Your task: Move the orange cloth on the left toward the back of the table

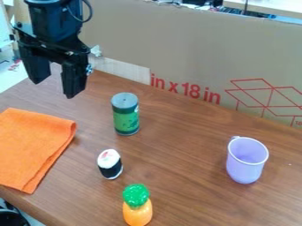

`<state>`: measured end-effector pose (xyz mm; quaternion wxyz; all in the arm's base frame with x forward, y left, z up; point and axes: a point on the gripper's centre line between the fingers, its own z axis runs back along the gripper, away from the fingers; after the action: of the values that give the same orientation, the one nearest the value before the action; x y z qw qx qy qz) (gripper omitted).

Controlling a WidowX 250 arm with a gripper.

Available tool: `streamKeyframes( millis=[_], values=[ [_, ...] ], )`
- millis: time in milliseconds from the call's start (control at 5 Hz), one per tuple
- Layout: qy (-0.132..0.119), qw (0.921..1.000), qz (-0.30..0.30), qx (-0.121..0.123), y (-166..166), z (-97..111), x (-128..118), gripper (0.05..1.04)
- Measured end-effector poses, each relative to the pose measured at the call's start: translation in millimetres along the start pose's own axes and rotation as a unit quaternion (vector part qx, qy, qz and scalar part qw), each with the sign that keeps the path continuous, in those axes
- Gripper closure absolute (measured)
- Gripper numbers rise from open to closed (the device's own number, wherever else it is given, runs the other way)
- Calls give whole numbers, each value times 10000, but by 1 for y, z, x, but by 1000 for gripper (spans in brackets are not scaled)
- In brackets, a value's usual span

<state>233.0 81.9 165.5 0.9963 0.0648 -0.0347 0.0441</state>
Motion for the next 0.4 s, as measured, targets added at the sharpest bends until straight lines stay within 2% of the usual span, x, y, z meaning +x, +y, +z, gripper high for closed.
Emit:
streamKeyframes(
  millis=[200,400],
  values=[
    [123,9999,-21,-53,-2,-6,-2,83],
    [217,9993,141,-275,12,-19,-17,83]
  ],
)
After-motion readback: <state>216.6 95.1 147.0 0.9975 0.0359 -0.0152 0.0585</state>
